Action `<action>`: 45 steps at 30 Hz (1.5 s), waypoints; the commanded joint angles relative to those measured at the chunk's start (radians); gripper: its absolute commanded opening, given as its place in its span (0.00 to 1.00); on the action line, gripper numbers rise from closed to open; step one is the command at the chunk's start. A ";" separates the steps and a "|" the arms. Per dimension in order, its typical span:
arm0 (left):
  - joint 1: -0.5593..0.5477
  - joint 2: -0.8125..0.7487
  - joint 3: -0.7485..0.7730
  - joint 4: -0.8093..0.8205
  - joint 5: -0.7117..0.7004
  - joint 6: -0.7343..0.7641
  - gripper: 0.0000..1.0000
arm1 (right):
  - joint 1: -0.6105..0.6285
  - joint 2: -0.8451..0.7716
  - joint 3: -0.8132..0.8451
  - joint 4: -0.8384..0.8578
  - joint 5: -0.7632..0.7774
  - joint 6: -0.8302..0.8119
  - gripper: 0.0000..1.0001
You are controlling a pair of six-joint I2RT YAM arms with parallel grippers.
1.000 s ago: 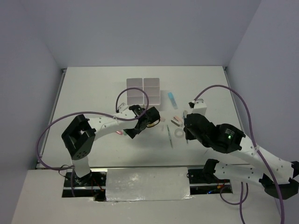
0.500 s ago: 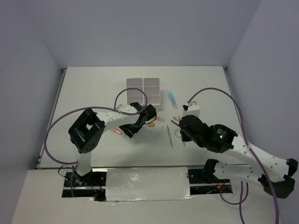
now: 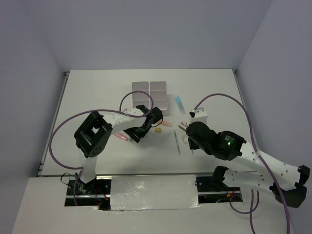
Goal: Sort the stationery into containers
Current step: Close the pen cap on the pen.
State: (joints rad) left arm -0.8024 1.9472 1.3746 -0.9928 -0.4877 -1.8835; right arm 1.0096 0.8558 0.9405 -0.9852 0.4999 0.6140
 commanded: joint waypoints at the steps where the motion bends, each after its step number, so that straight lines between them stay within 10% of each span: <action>1: 0.008 0.022 0.026 -0.029 0.018 0.004 0.74 | -0.003 -0.012 0.004 0.034 0.003 -0.007 0.00; 29: 0.034 0.048 -0.054 0.013 0.055 0.003 0.63 | -0.003 -0.020 -0.019 0.049 -0.004 -0.005 0.00; 40: 0.034 0.027 -0.117 0.046 0.067 0.000 0.45 | 0.000 -0.020 -0.016 0.056 -0.011 -0.007 0.00; 45: 0.034 0.012 -0.160 0.097 0.095 0.012 0.11 | -0.003 -0.026 -0.016 0.062 -0.017 -0.010 0.00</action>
State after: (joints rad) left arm -0.7757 1.9133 1.2835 -0.9173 -0.4389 -1.8828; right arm 1.0100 0.8513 0.9226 -0.9634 0.4805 0.6083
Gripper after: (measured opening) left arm 0.165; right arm 0.046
